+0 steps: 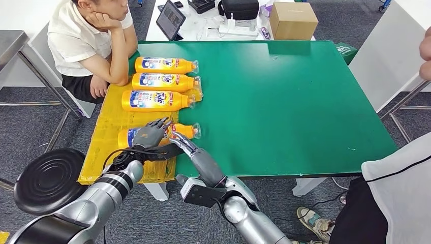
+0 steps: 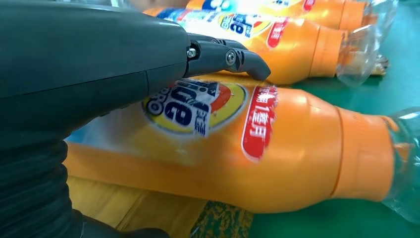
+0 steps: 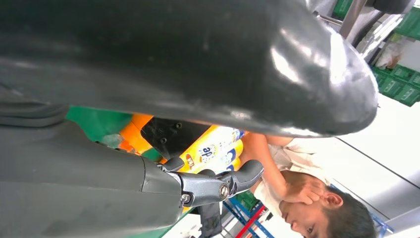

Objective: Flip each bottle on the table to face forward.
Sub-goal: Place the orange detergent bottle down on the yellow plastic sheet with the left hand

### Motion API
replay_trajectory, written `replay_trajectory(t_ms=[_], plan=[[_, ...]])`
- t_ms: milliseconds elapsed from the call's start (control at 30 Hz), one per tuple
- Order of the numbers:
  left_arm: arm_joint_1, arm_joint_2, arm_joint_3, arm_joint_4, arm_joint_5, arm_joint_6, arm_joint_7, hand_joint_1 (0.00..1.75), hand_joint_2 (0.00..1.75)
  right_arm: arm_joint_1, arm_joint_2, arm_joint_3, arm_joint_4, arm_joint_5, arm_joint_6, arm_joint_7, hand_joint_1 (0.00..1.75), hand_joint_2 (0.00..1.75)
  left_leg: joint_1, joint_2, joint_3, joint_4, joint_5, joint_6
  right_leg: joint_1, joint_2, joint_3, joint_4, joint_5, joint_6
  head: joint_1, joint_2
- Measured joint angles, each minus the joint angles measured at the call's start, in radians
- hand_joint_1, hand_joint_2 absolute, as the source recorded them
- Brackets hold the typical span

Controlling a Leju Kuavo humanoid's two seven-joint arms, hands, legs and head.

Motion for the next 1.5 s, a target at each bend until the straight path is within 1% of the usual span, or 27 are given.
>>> replay_trajectory(t_ms=[167,300,467,533,567,600,667,700,800,967,1033,1100,1167,1233,1300,1400,1500], plan=[[0.005,0.021,-0.035,-0.077,-0.005,0.000,-0.010,0.00,1.75,0.020,-0.003,-0.010,0.000,0.012,-0.004,-0.002,0.00,0.00,0.000,0.000,0.000,0.000,0.000,0.000,0.000,0.000,0.000,0.000,0.000,0.000,0.000,0.000],[0.013,0.045,-0.048,-0.139,0.001,0.001,-0.014,0.00,0.00,0.032,-0.006,-0.019,0.000,0.018,-0.007,-0.004,0.00,0.00,0.000,0.000,0.000,0.000,0.000,0.000,0.000,0.000,0.000,0.000,0.000,0.000,0.000,0.000],[0.018,0.051,-0.049,-0.156,0.007,0.005,-0.015,0.00,0.00,0.034,-0.006,-0.021,0.000,0.020,-0.007,-0.005,0.00,0.00,0.000,0.000,-0.001,0.000,0.000,0.000,0.000,0.000,0.000,0.000,0.000,0.000,0.000,0.000],[0.025,0.061,-0.047,-0.181,0.037,0.015,-0.022,0.00,0.87,0.037,-0.006,-0.022,0.000,0.024,-0.011,-0.008,0.00,0.00,0.000,0.000,-0.001,0.000,0.000,0.000,0.000,0.000,0.000,0.000,0.000,0.000,0.000,0.000],[0.036,0.069,-0.025,-0.212,0.120,0.018,-0.046,0.00,1.31,0.040,-0.005,-0.022,-0.002,0.033,-0.016,-0.013,0.00,0.00,0.000,0.000,-0.001,0.000,0.000,0.000,0.000,0.000,0.000,0.000,0.000,0.000,0.000,0.000],[0.051,0.076,0.013,-0.248,0.239,0.013,-0.079,0.00,1.75,0.042,-0.003,-0.019,-0.006,0.042,-0.023,-0.021,0.00,0.00,0.000,0.000,-0.001,0.000,0.000,0.000,0.000,0.000,0.000,0.000,0.000,0.000,0.000,0.000],[0.079,0.083,0.109,-0.301,0.483,-0.014,-0.146,0.00,1.75,0.046,0.001,-0.007,-0.017,0.059,-0.035,-0.036,0.00,0.00,0.000,0.000,-0.001,0.000,0.000,0.000,0.000,0.000,-0.001,0.000,0.000,0.000,0.000,0.000],[0.088,0.081,0.145,-0.311,0.552,-0.029,-0.163,0.00,1.75,0.047,0.002,0.002,-0.023,0.063,-0.040,-0.040,0.00,0.00,0.000,0.000,-0.001,0.000,0.000,0.000,0.000,0.000,-0.001,0.000,0.000,0.000,0.000,0.000],[0.109,0.076,0.207,-0.328,0.650,-0.053,-0.185,0.00,1.75,0.049,0.002,0.028,-0.033,0.070,-0.055,-0.043,0.00,0.00,0.000,0.000,-0.001,0.000,0.000,0.000,0.000,0.000,-0.001,0.000,0.000,0.000,0.000,0.000],[0.126,0.066,0.248,-0.338,0.730,-0.054,-0.204,0.00,1.75,0.049,0.001,0.070,-0.047,0.063,-0.069,-0.049,0.00,0.00,0.000,0.000,-0.001,0.000,0.000,0.000,0.000,0.000,-0.001,0.000,0.000,0.000,0.000,0.000],[0.141,0.060,0.257,-0.358,0.778,-0.068,-0.217,0.00,1.75,0.052,0.001,0.078,-0.052,0.049,-0.090,-0.054,0.00,0.87,0.000,0.000,-0.001,0.000,0.000,0.000,0.000,0.000,-0.001,0.000,0.000,0.000,0.000,0.000],[0.169,0.057,0.259,-0.400,0.831,-0.095,-0.223,0.00,1.75,0.059,-0.001,0.078,-0.059,0.032,-0.133,-0.067,0.00,1.75,0.000,0.000,-0.001,0.000,0.000,0.000,0.000,0.000,-0.001,0.000,0.000,0.000,0.000,0.000],[0.210,0.054,0.257,-0.457,0.885,-0.125,-0.222,0.00,1.75,0.071,-0.005,0.071,-0.073,0.013,-0.188,-0.084,0.00,1.75,0.000,0.000,-0.001,0.000,0.000,0.000,0.000,0.000,-0.001,0.000,0.000,0.000,0.000,0.000],[0.256,0.052,0.254,-0.519,0.924,-0.143,-0.221,0.00,1.75,0.086,-0.010,0.059,-0.090,0.001,-0.222,-0.095,0.00,1.75,0.000,0.000,-0.001,0.000,0.000,0.000,0.000,0.000,-0.001,0.000,0.000,0.000,0.000,0.000],[0.291,0.052,0.251,-0.564,0.939,-0.146,-0.219,0.00,1.75,0.096,-0.015,0.049,-0.104,-0.002,-0.231,-0.098,0.00,1.75,0.000,0.000,-0.001,0.000,0.000,0.000,0.000,0.000,-0.002,0.000,0.000,0.000,0.000,0.000],[0.317,0.052,0.249,-0.605,0.957,-0.152,-0.216,0.00,1.75,0.105,-0.019,0.040,-0.116,-0.013,-0.239,-0.103,0.00,1.75,0.000,0.000,-0.001,0.000,0.000,0.000,0.000,0.000,-0.002,0.000,0.000,0.000,0.000,0.000],[0.357,0.052,0.237,-0.649,0.997,-0.178,-0.216,0.00,1.75,0.131,-0.019,0.014,-0.142,-0.070,-0.284,-0.132,0.00,1.75,0.000,0.000,-0.001,0.000,0.000,0.000,0.000,0.000,-0.001,0.000,0.000,0.000,0.000,0.000]])
